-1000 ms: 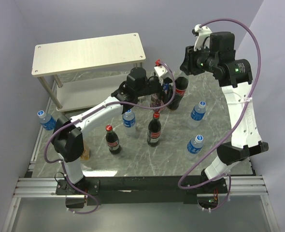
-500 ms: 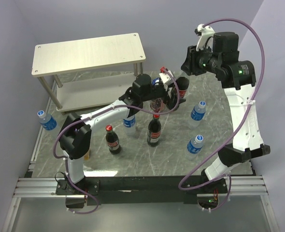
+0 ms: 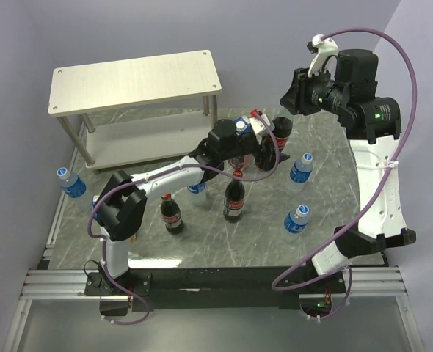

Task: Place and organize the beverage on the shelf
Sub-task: Pick up the drink from the center of the board.

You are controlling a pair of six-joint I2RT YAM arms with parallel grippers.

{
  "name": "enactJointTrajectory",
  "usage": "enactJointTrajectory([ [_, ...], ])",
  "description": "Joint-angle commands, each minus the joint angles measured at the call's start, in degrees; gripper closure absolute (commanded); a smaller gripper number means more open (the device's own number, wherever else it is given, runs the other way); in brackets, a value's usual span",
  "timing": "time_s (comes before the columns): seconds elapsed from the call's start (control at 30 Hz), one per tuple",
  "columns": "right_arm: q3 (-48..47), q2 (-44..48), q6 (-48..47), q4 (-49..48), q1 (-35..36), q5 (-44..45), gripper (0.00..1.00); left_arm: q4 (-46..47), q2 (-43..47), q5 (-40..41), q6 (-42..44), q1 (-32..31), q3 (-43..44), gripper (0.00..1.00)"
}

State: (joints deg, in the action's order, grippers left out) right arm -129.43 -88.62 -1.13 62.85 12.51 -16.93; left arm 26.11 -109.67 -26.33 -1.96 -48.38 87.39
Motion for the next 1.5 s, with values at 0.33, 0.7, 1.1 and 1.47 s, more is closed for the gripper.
enactJointTrajectory([
  [0.33,-2.85,5.21,3.15,-12.66,-2.40,-4.52,1.00,3.69,-0.73,3.92,4.68,-1.45,1.64,0.79],
  [0.7,0.31,6.88,3.59,-14.07,-3.81,-6.45,1.00,10.45,3.67,4.53,2.40,-1.63,-1.00,1.00],
  [1.1,2.34,9.78,3.15,-15.21,-3.90,-8.82,0.18,10.72,4.99,3.12,-1.65,-1.63,1.20,1.00],
  [1.47,1.81,11.45,2.18,-15.21,-3.90,-6.81,0.12,9.32,5.95,3.03,-1.03,-1.63,3.83,1.00],
])
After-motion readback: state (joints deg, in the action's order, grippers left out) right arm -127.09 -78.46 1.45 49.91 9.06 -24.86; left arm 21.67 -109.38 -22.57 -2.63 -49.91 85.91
